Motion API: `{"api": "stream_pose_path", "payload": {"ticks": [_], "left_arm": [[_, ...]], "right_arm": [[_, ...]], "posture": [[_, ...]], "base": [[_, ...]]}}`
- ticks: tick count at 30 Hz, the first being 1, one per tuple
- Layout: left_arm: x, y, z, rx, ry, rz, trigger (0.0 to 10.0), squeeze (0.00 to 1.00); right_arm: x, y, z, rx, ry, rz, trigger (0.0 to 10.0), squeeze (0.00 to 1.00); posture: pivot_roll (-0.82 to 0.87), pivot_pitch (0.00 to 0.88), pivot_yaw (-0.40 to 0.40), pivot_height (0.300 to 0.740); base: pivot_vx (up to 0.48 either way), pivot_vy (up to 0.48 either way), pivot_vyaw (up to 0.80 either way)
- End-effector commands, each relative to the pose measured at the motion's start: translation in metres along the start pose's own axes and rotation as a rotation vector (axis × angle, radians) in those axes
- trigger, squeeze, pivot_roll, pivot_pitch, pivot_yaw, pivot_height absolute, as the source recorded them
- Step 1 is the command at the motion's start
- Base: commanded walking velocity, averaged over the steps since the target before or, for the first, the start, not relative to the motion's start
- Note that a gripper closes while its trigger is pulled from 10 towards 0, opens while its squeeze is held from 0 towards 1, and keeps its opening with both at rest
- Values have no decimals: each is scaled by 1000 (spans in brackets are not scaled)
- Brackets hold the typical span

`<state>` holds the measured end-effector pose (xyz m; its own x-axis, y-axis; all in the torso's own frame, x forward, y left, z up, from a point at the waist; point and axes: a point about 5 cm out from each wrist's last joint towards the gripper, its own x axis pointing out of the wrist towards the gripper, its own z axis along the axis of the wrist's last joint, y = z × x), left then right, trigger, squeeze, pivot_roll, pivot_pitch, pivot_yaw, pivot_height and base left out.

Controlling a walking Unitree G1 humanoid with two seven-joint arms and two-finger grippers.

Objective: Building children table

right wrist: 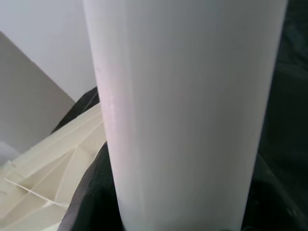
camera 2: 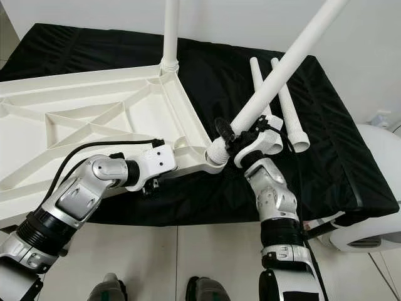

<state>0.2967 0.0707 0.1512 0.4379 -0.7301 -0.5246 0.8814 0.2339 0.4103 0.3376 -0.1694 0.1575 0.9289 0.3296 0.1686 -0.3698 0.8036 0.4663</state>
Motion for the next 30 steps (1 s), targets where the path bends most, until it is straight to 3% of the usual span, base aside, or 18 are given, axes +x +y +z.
{"api": "stream_pose_path", "payload": {"ticks": [1,2,3,4,5,8,9,13,15,18,19,26,29,30], "left_arm": [[0,-1,-4,-32,5,-10,10000,1000],[-1,0,-3,-35,-3,-9,10000,733],[-1,1,-2,-45,-15,-7,10000,169],[-2,2,-1,-53,-21,-5,10000,169],[-4,4,3,-83,-61,-7,10000,0],[-8,8,11,-131,-137,-12,10000,0],[-13,17,21,-180,-217,12,10000,0],[-16,26,26,-224,-271,39,10000,0],[-23,42,34,-272,-345,107,10000,0],[-24,48,36,-291,-363,133,10000,0],[-23,56,33,-302,-339,200,10000,0],[-20,66,31,-362,-331,336,10000,0],[-22,72,31,-430,-356,404,10000,0],[-29,81,30,-519,-410,500,10000,0]], "right_arm": [[0,-6,13,46,-51,-21,10000,0],[0,-5,15,65,-61,-13,10000,0],[1,-3,18,90,-73,8,10000,0],[1,-1,20,104,-79,22,10000,0],[2,2,24,109,-90,44,10000,0],[5,5,28,111,-102,69,10000,0],[7,5,29,64,-100,67,10000,0],[9,4,28,50,-93,60,10000,0],[13,-2,24,-57,-43,10,10000,0],[16,-7,20,-137,-4,-49,10000,0],[19,-17,17,-193,26,-137,10000,0],[26,-19,19,-194,19,-177,10000,0],[28,-16,19,-203,9,-173,10000,0],[31,-10,19,-240,-16,-158,10000,0]], "posture": [[59,79,-102,740],[59,79,-102,740],[60,74,-104,740],[60,74,-104,740],[59,70,-105,740],[59,69,-107,740],[61,68,-109,740],[63,67,-111,740],[66,64,-112,740],[66,62,-112,740],[72,57,-110,740],[71,48,-104,740],[75,36,-99,740],[81,30,-96,740]], "base": [[0,0,0],[0,0,0],[0,0,0],[0,0,0],[0,0,0],[0,0,0],[0,0,0],[0,0,0],[0,0,0],[0,0,0],[0,0,0],[0,0,0],[0,0,0],[0,0,0]]}}
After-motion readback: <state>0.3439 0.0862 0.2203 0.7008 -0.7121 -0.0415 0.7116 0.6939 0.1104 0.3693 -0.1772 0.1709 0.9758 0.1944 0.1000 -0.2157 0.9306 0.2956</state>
